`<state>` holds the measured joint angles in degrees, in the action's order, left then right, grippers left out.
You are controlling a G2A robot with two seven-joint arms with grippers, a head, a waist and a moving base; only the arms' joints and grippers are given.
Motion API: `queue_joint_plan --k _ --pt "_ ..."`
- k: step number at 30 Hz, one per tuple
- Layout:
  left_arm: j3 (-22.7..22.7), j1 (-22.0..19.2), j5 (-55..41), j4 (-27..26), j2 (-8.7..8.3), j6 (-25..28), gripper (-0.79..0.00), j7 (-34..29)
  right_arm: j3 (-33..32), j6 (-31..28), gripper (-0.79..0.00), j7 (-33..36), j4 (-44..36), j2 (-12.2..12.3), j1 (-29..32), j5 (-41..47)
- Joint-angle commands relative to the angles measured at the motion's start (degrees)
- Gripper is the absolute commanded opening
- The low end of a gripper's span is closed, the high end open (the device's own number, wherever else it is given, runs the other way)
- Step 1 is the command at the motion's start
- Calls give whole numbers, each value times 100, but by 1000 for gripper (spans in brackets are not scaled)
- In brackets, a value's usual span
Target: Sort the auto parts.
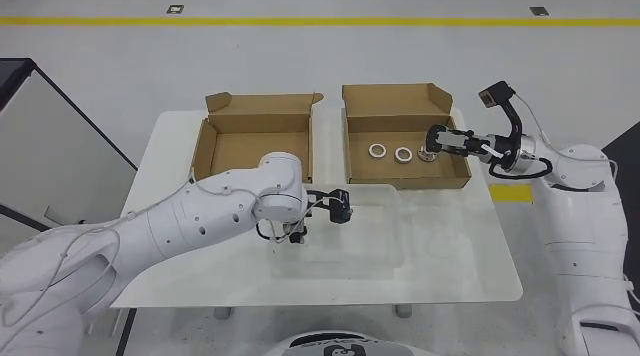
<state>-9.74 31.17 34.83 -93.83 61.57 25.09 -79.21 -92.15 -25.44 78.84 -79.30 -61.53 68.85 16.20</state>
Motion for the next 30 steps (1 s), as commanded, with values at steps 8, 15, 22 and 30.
queue_joint_plan --k 8,15,22,30 --pt "0 107 109 226 164 -121 -348 -121 0 0 0 0 0 0 0 0" --pt "0 191 176 342 238 -150 -394 -150 0 0 0 0 0 0 0 0" --pt "0 219 197 404 273 -179 -403 -179 0 0 0 0 0 0 0 0" --pt "0 220 212 465 257 -229 -400 -229 0 0 0 0 0 0 0 0"
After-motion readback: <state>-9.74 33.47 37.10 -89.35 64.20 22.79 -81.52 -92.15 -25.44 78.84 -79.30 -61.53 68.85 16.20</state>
